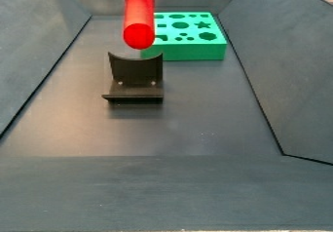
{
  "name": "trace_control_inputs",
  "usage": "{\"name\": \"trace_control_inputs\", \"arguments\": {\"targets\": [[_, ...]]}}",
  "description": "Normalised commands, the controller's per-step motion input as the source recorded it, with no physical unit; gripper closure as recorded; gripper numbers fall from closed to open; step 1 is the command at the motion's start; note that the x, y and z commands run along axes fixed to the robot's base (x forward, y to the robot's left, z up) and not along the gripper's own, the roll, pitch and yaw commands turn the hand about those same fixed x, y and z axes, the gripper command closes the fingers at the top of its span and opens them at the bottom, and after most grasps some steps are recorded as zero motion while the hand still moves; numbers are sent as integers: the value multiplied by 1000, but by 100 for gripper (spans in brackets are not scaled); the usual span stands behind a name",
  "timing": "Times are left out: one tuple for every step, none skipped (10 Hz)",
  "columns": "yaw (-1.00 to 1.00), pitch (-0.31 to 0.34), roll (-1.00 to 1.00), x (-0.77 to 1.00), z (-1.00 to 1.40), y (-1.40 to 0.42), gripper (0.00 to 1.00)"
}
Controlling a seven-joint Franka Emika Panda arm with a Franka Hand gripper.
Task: Pick up the round object. Move up. Place the round object on the fixture. Regrasp the round object. Move to above the board. Insert the round object.
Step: Place the round object on the fixture.
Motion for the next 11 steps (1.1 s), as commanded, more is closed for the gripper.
{"name": "trace_control_inputs", "arguments": {"targets": [[-66, 78, -1000, 162, 37, 24, 100], [-70, 86, -1000, 117, 41, 32, 100], [-77, 93, -1000, 73, 24, 34, 100], [-82, 94, -1000, 71, 8, 33, 100], [-93, 104, -1000, 82, -8, 35, 100], [-103, 112, -1000, 92, -14, 39, 100], [-121, 124, -1000, 93, -19, 43, 100], [-146, 131, -1000, 87, -13, 45, 100], [-160, 133, -1000, 86, -17, 45, 100], [-202, 127, -983, 86, -16, 45, 100], [-201, 99, -801, 87, -16, 46, 100]]}}
